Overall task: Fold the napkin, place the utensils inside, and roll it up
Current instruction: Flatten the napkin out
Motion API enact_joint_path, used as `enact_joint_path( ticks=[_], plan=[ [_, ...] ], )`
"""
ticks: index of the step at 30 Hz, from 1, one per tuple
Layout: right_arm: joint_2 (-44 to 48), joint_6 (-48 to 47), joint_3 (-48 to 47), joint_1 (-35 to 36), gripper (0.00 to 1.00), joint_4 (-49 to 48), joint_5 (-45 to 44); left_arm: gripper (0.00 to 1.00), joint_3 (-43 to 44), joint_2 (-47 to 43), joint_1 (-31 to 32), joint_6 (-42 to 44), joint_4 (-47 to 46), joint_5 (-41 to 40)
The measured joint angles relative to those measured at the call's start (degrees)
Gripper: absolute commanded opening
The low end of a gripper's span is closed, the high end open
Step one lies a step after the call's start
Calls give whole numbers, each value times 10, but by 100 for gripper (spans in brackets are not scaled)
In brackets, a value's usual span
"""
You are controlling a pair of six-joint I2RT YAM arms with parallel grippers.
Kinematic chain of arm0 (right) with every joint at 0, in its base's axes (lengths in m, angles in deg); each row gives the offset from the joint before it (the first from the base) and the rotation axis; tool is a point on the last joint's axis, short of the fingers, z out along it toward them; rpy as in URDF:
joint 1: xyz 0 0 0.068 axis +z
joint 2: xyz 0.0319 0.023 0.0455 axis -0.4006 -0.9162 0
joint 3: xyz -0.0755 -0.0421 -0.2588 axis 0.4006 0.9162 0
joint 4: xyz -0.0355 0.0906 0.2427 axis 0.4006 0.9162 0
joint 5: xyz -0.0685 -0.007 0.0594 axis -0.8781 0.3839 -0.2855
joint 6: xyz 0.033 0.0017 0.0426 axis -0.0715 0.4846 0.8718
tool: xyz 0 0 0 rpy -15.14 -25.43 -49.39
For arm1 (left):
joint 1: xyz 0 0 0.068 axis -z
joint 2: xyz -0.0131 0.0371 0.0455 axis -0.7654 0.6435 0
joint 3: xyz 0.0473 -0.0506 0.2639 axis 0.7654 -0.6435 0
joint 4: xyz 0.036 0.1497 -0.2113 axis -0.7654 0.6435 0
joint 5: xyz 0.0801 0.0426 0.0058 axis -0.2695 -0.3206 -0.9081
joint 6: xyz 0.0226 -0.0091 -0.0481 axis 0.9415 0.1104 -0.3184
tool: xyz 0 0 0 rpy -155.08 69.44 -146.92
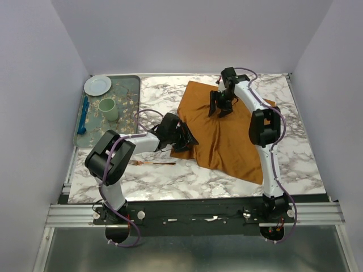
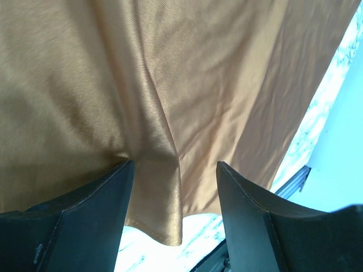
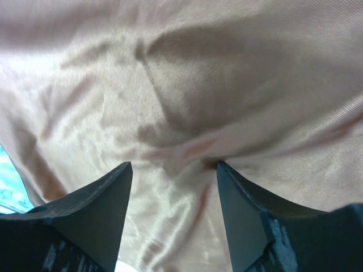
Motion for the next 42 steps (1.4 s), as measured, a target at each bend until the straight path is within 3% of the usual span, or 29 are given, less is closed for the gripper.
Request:
enact_joint_path(
  ticks=[5, 17, 24, 28, 34, 35, 38, 42],
  plan=[
    [-30, -2, -59, 2, 75, 16, -3, 70, 16, 17, 13, -7, -7, 3],
    [-28, -41, -60, -1, 80, 20, -55, 72, 8, 0, 44, -1, 17, -2],
    [48, -53, 27, -2, 85, 8, -87, 75, 25, -23, 46, 32, 92, -16],
    [194, -56, 156, -1, 86, -24, -116, 77, 51, -75, 43, 57, 134, -22],
    [447, -45, 394, 31, 74, -107, -143, 77, 57, -256, 35, 95, 184, -79],
    [476, -43, 425, 50, 67, -115, -146, 78, 57, -296, 33, 101, 190, -96],
    [505, -18, 501, 119, 51, -159, -152, 78, 54, -402, 17, 118, 231, -157],
    [480, 15, 533, 216, 44, -185, -165, 78, 42, -490, -13, 133, 274, -210]
  ],
)
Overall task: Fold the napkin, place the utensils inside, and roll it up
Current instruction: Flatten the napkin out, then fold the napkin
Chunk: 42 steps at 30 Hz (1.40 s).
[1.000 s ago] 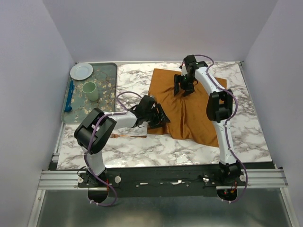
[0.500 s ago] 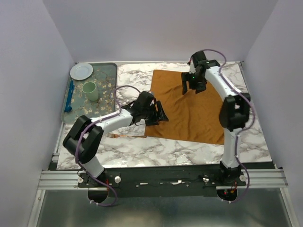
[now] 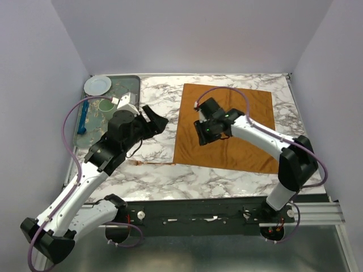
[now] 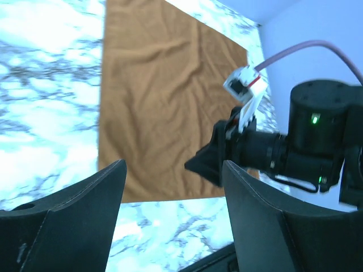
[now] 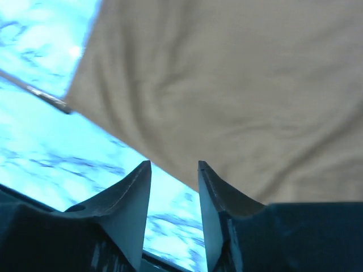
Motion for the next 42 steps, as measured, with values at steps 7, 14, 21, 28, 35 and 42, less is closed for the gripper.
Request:
enact_joint_path(
  ticks=[7, 14, 21, 28, 35, 42],
  plan=[
    [-137, 45, -92, 133, 34, -21, -13, 78, -40, -52, -25, 16, 70, -36],
    [-237, 71, -192, 181, 43, -19, -13, 78, -44, -86, -30, 34, 106, -71],
    [-245, 86, -202, 193, 35, -15, -13, 79, -43, -90, -30, 52, 109, -86],
    [-246, 99, -196, 198, 42, -14, -13, 80, -43, -90, -30, 58, 109, -87],
    [-250, 108, -185, 199, 43, -14, -15, 82, -43, -90, -30, 59, 109, -87],
    [-273, 112, -178, 199, 42, -14, -17, 84, -43, -90, -30, 59, 109, -86]
  ],
)
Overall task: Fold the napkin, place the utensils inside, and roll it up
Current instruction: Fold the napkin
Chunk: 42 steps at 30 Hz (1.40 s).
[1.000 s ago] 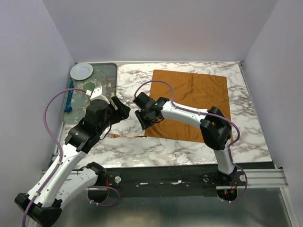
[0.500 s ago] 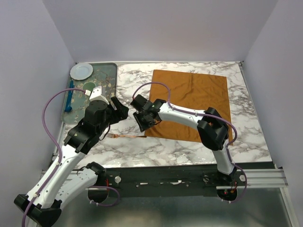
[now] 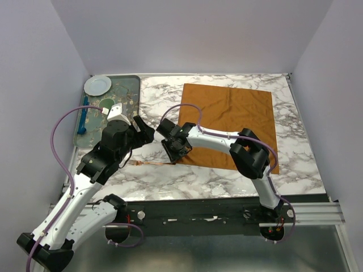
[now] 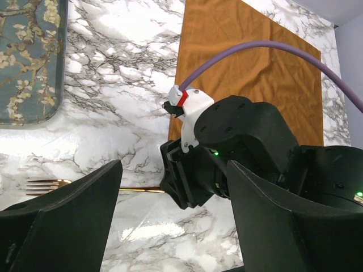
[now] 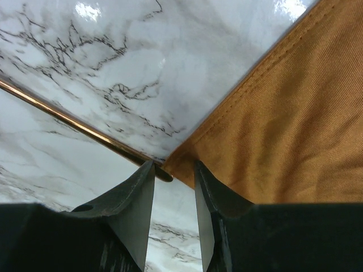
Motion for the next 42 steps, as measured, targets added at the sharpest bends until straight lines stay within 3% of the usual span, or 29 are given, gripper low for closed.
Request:
enact_joint_path(
  ticks=[4, 16, 20, 36, 39, 42],
  plan=[
    [-5, 2, 0, 0, 39, -3, -2, 84, 0, 0, 0, 0, 0, 0],
    [-6, 4, 2, 0, 14, -5, -6, 84, 0, 1, 0, 0, 0, 0],
    [-5, 4, 2, 0, 1, -4, -9, 84, 0, 2, 0, 0, 0, 0],
    [54, 15, 17, 0, 1, 8, -10, 84, -4, 12, 0, -1, -2, 0],
    [80, 20, 39, -8, 1, 6, -10, 86, -7, 17, 0, -1, -3, 0],
    [128, 22, 80, -34, 1, 4, -12, 94, -8, 26, 0, -1, -9, 2]
  ],
)
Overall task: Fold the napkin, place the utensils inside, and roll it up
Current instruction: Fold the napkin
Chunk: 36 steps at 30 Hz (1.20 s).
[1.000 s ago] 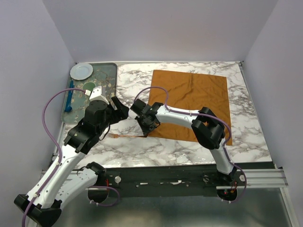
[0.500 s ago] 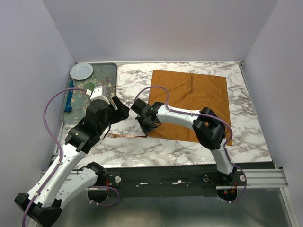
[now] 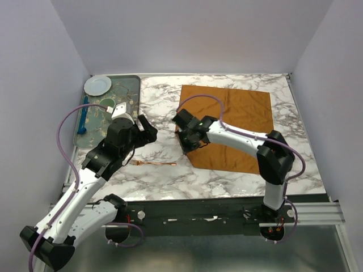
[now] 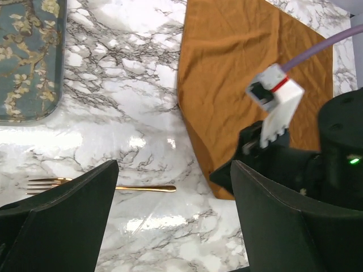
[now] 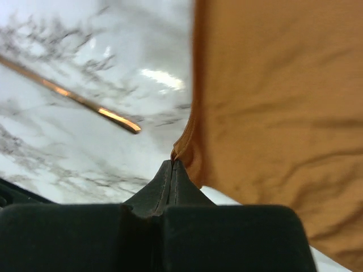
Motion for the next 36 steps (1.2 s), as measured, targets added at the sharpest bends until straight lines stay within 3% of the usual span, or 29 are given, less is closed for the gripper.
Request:
enact_joint_path(
  ticks=[1, 8, 18, 28, 36],
  plan=[
    [9, 0, 7, -9, 1, 0, 0, 99, 0, 5, 0, 0, -3, 3],
    [52, -55, 42, -184, 1, -7, -21, 99, 4, 97, 0, 9, -43, 40],
    [22, -161, -14, -375, 1, -10, -37, 99, 126, 285, 0, 39, -63, 76],
    [-63, -224, -154, -468, 1, -12, -37, 99, 172, 366, 0, 62, -65, 92],
    [-118, -243, -243, -493, 1, -3, -35, 99, 175, 394, -7, 66, -64, 104]
  ],
)
